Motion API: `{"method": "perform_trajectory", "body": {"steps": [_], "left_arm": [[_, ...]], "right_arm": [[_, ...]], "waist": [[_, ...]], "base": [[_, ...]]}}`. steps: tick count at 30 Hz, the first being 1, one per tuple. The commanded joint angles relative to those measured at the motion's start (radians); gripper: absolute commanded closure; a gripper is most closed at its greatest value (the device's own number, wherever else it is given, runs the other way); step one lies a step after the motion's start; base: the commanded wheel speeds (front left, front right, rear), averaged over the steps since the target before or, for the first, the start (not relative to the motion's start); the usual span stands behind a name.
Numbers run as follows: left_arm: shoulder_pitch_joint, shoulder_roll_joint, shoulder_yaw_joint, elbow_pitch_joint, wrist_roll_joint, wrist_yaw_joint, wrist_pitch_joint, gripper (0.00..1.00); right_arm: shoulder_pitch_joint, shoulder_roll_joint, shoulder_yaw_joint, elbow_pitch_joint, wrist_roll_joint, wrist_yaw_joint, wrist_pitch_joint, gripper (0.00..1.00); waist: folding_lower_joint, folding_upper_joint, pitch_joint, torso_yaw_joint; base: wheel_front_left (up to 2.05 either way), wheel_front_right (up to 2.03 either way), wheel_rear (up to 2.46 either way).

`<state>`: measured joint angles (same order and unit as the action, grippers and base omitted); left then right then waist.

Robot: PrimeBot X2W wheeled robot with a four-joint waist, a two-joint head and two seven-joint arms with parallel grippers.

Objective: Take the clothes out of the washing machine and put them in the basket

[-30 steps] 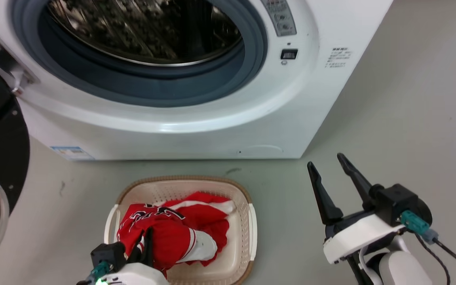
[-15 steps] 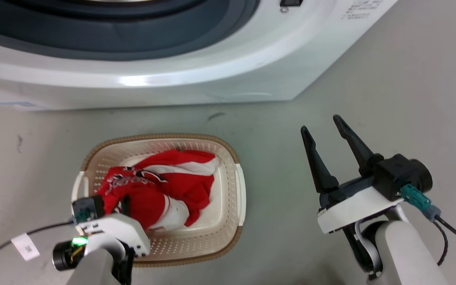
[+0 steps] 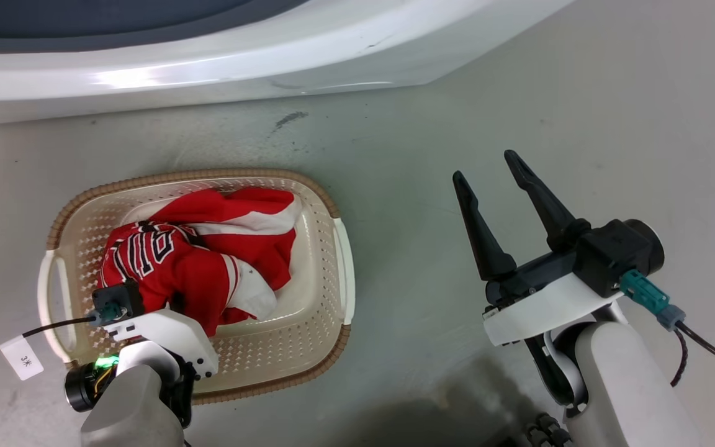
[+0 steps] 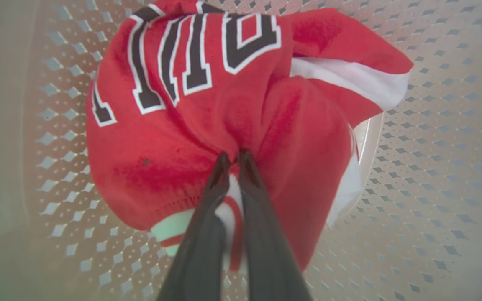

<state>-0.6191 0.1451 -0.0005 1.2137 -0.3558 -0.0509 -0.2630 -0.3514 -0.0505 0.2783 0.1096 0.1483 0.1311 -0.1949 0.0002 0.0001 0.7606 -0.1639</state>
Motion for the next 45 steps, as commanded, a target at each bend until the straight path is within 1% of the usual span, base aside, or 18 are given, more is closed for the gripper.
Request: {"method": "perform_trajectory", "body": {"steps": [1,2,3,4,5,8,11,14,17,22,29,33,40,45], "left_arm": [[-0.018,0.002,0.002,0.007,-0.004,0.005,-0.002,1.0],[-0.02,0.003,0.002,0.015,-0.006,0.006,-0.002,1.0],[-0.019,0.002,0.003,0.022,-0.008,0.003,-0.002,0.89],[-0.018,0.001,0.005,0.027,-0.01,0.001,-0.002,0.58],[-0.015,-0.002,0.008,0.03,-0.014,0.001,-0.002,0.0],[0.016,-0.013,0.011,0.032,-0.017,0.0,-0.002,0.0],[0.071,-0.023,-0.006,0.021,0.004,0.008,-0.002,0.0],[0.122,-0.034,-0.009,-0.022,0.018,0.017,-0.002,0.0],[0.189,-0.05,0.001,-0.09,0.028,0.028,-0.002,0.0],[0.27,-0.067,0.002,-0.231,0.068,0.044,-0.002,0.0],[0.353,-0.087,0.032,-0.498,0.111,0.058,-0.002,0.0],[0.384,-0.093,0.042,-0.659,0.136,0.055,-0.002,0.0],[0.427,-0.095,0.03,-0.942,0.2,0.063,-0.002,0.0],[0.474,-0.095,0.009,-1.095,0.259,0.058,-0.002,0.0]], "right_arm": [[-0.021,0.001,0.001,0.005,0.003,-0.001,-0.008,0.0],[-0.023,0.001,0.002,0.011,0.006,-0.001,-0.011,0.0],[-0.021,0.001,0.0,0.017,0.007,-0.001,-0.014,0.0],[-0.02,0.001,-0.003,0.023,0.008,-0.001,-0.018,0.0],[-0.019,0.001,-0.007,0.031,0.009,-0.001,-0.019,0.0],[-0.004,0.0,-0.021,0.057,0.007,-0.001,-0.031,0.0],[0.026,0.0,-0.035,0.089,-0.007,-0.001,-0.037,0.0],[0.052,0.0,-0.055,0.107,-0.017,-0.001,-0.037,0.0],[0.087,0.0,-0.077,0.122,-0.032,-0.001,-0.03,0.0],[0.143,0.0,-0.117,0.107,-0.055,-0.001,-0.003,0.0],[0.212,0.0,-0.161,0.056,-0.081,-0.001,0.037,0.0],[0.239,0.0,-0.183,0.021,-0.086,-0.001,0.05,0.0],[0.266,0.0,-0.224,-0.023,-0.083,-0.001,0.058,0.0],[0.285,0.0,-0.244,-0.048,-0.089,-0.001,0.061,0.0]], "waist": [[-0.0002,-0.0001,0.008,-0.009],[-0.0002,-0.0001,0.007,-0.011],[-0.0002,-0.0001,0.001,-0.011],[-0.0002,-0.0001,-0.007,-0.01],[-0.0002,-0.0001,-0.019,-0.008],[-0.0002,-0.0001,-0.085,0.003],[-0.0002,-0.0001,-0.184,0.017],[-0.0002,-0.0001,-0.28,0.035],[-0.0002,-0.0001,-0.375,0.055],[-0.0002,-0.0001,-0.489,0.092],[-0.0002,-0.0001,-0.581,0.128],[-0.0002,-0.0001,-0.612,0.135],[-0.0002,-0.0001,-0.657,0.126],[-0.0002,-0.0001,-0.693,0.112]], "base": [[0.0,0.0,0.0],[0.0,0.0,0.0],[0.0,0.0,0.0],[0.0,0.0,0.0],[0.0,0.0,0.0],[0.0,0.0,0.0],[0.0,0.0,0.0],[0.0,0.0,0.0],[0.0,0.0,0.0],[0.0,0.0,0.0],[0.0,0.0,0.0],[0.0,0.0,0.0],[0.0,0.0,0.0],[0.0,0.0,0.0]]}}
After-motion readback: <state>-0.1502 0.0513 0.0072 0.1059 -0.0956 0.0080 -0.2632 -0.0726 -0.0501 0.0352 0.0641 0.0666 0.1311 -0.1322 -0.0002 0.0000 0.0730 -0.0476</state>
